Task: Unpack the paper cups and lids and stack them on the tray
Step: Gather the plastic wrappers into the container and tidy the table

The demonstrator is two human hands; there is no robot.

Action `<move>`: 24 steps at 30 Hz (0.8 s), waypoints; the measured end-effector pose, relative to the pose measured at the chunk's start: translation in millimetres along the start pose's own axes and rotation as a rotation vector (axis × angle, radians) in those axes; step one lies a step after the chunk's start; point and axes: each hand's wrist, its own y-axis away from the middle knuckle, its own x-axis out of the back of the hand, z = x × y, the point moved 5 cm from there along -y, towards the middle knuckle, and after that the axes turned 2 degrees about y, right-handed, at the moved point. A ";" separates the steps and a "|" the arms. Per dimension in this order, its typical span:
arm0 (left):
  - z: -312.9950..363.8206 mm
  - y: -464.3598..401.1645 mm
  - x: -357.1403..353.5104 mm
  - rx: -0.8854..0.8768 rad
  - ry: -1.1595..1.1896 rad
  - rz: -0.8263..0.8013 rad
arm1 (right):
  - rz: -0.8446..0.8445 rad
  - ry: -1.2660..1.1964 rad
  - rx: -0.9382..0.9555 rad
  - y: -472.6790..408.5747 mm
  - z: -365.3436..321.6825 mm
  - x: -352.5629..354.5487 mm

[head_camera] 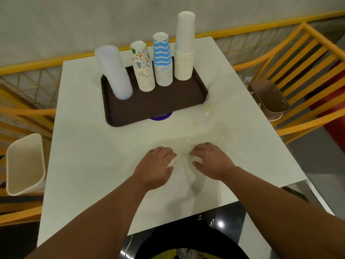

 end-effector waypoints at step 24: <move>-16.9 -25.8 0.2 0.456 0.051 0.108 | 0.012 -0.051 -0.298 -17.4 59.2 12.0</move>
